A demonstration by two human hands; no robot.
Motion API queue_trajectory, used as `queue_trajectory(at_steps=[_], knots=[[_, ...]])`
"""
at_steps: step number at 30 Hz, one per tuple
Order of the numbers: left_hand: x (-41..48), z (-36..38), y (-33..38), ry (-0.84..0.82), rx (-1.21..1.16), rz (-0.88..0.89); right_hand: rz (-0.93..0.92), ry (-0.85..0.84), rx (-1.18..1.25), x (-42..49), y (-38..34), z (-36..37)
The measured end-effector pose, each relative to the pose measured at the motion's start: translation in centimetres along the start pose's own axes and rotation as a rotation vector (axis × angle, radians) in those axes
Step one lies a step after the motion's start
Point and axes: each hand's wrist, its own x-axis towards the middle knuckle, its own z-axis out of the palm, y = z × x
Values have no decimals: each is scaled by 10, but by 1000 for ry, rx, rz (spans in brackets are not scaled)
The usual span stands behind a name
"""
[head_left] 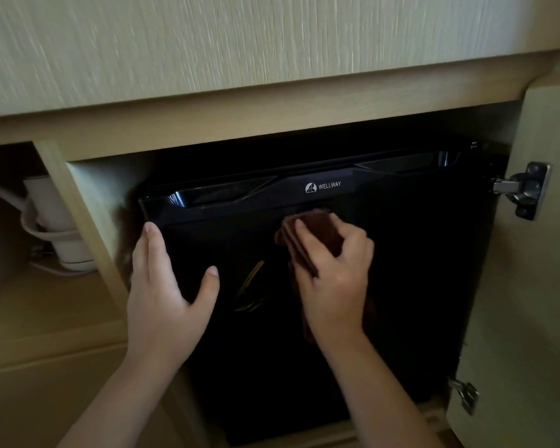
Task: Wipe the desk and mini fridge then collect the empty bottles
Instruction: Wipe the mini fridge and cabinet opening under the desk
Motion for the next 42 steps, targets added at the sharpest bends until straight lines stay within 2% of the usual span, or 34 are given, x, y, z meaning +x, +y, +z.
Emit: queue_trajectory(at_steps=[1,4,6,11,16,18,21,22,24,30,33,37,42], knots=[[0,-1,-1,-8,-1,0,57,54,42,3,11,-5],[0,-4,-4,-18,22,29,477,295,160,31,46,-32],[-1,-4,-4,-21,22,29,594,341,132,44,56,-41],[0,-5,-2,-30,12,23,315,250,35,27,6,-4],[1,-9,-6,-44,11,32,103,53,-43,17,-16,0],[0,-11,-6,-55,9,29,138,108,15,20,4,-8],[0,-13,-7,-63,8,32,420,336,142,33,33,-21],[0,-12,-7,-61,5,33,461,363,158,36,34,-23],[0,-12,-8,-56,1,46,431,315,134,35,22,-18],[-2,-15,-22,-114,-36,68,158,81,21,-4,-48,30],[-6,-18,-29,-145,-102,64,42,-15,52,-16,-53,35],[-10,-23,-39,-174,-186,51,160,122,115,1,-28,18],[-13,-24,-49,-218,-212,68,192,137,79,-6,-43,29]])
